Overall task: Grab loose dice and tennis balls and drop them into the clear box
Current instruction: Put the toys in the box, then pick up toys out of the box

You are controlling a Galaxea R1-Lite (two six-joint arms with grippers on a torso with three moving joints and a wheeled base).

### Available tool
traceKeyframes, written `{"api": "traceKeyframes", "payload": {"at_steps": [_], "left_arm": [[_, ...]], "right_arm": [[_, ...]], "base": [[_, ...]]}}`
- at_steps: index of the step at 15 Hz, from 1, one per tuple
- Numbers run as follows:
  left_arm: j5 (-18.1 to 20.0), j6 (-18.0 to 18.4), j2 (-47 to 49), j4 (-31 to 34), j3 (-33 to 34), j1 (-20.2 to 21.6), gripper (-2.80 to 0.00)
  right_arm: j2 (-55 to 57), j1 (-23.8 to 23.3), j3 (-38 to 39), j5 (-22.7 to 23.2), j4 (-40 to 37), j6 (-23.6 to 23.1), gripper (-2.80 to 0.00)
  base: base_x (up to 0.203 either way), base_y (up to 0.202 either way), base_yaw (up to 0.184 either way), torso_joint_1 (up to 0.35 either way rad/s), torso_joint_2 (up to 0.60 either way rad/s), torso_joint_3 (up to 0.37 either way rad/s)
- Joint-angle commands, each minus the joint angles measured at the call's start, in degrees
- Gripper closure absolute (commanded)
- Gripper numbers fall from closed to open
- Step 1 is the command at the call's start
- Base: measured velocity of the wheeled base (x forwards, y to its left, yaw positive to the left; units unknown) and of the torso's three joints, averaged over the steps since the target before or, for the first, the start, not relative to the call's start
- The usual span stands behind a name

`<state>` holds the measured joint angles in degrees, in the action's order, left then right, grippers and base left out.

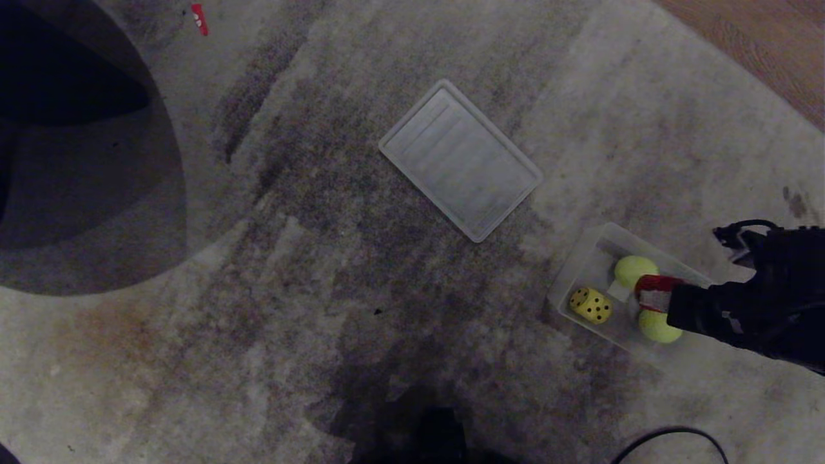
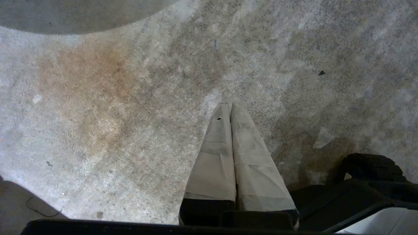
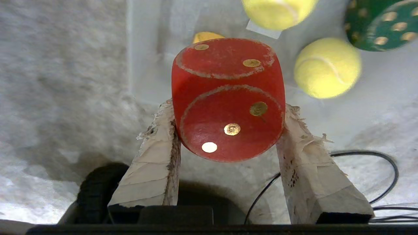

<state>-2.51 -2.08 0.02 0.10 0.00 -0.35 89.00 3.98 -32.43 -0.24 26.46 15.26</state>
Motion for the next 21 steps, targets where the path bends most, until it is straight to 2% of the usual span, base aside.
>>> {"api": "traceKeyframes", "payload": {"at_steps": [1, 3, 4, 8, 13, 14, 16, 21], "left_arm": [[-0.04, -0.02, 0.06, -0.01, 0.09, 0.0, 0.0], [-0.04, -0.02, 0.06, -0.01, 0.09, 0.0, 0.0], [-0.04, -0.02, 0.06, -0.01, 0.09, 0.0, 0.0], [-0.04, -0.02, 0.06, -0.01, 0.09, 0.0, 0.0], [-0.04, -0.02, 0.06, -0.01, 0.09, 0.0, 0.0], [-0.04, -0.02, 0.06, -0.01, 0.09, 0.0, 0.0], [-0.04, -0.02, 0.06, -0.01, 0.09, 0.0, 0.0], [-0.04, -0.02, 0.06, -0.01, 0.09, 0.0, 0.0]], "right_arm": [[7.35, 0.28, -2.46, 0.0, 1.09, 0.1, 0.0], [9.3, 0.25, -3.56, -0.02, 3.94, 0.41, 0.0], [9.35, 0.24, -3.6, -0.02, 5.56, 0.4, -2.8], [6.6, 0.06, -1.94, -0.07, 6.54, 0.51, -2.8], [-4.93, 0.04, 5.74, 0.05, 6.23, 2.65, -2.8], [-8.46, 0.1, 7.74, 0.09, 5.82, 2.73, 0.0], [-16.22, 0.23, 11.39, 0.01, 2.89, 2.34, 0.0], [-42.92, 0.29, 19.69, -0.2, -13.67, -1.15, 0.0]], "base": [[0.0, 0.0, 0.0, 0.0, 0.0, 0.0], [0.0, 0.0, 0.0, 0.0, 0.0, 0.0], [0.0, 0.0, 0.0, 0.0, 0.0, 0.0], [0.0, 0.0, 0.0, 0.0, 0.0, 0.0], [0.0, 0.0, 0.0, 0.0, 0.0, 0.0], [0.0, 0.0, 0.0, 0.0, 0.0, 0.0], [0.0, 0.0, 0.0, 0.0, 0.0, 0.0], [0.0, 0.0, 0.0, 0.0, 0.0, 0.0]]}}
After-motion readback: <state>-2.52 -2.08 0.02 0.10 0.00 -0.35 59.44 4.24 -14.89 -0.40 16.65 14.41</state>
